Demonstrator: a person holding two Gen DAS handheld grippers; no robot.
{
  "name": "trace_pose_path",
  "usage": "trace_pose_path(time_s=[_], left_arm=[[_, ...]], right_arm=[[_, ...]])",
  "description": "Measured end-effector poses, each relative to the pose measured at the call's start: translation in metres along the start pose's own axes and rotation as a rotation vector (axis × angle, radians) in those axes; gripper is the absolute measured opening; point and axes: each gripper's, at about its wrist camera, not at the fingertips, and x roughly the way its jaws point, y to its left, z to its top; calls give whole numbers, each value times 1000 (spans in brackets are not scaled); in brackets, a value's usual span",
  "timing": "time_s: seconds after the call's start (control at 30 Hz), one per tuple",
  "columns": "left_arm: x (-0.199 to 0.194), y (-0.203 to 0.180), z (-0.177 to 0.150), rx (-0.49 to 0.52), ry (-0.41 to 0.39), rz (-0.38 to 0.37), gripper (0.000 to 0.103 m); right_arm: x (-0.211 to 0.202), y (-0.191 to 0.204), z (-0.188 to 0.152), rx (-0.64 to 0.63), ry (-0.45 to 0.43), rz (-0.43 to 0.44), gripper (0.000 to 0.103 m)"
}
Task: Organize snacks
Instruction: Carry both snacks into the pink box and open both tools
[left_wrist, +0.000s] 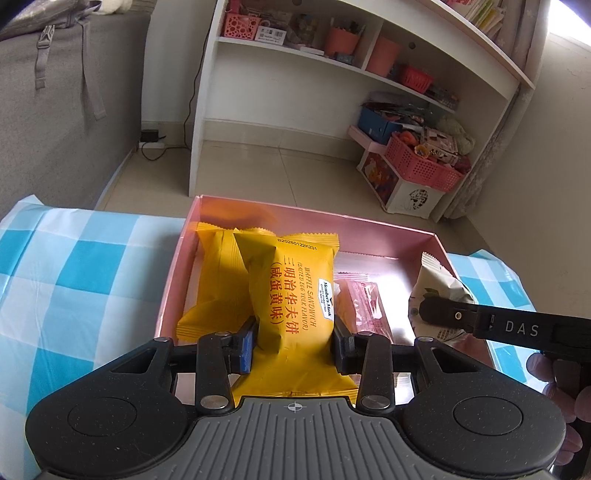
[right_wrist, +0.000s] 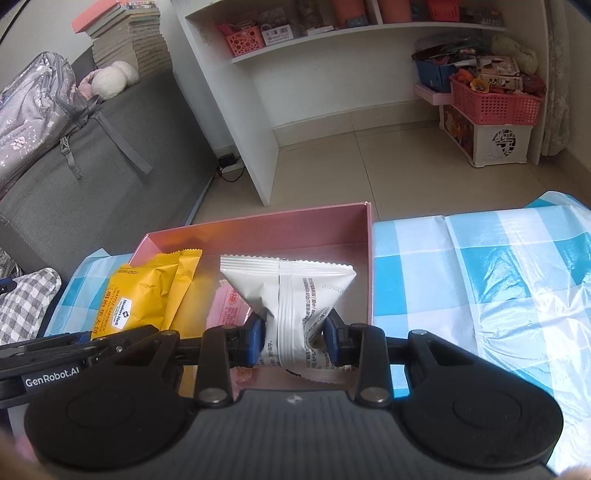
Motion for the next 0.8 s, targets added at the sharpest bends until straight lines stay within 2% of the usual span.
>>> trace_pose_path(time_s=[0.27,0.47,0.57,0.63,0.8], left_arm=[[16,-15,11,43,-20,22,37],[22,-16,17,21,-33,8,37],[20,-16,16,14,-43,16,42],[15,-15,14,10,-44,8,49],[-2,-18,14,12,-59,8,69]], right_arm=[[2,2,3,-26,-24,-12,31],[2,1,5,-21,-47,-10,32],[-1,0,5,-14,-50,-7,39],[-5,0,6,-3,-56,7,56],[-15,5,8,-2,-56,4,65]])
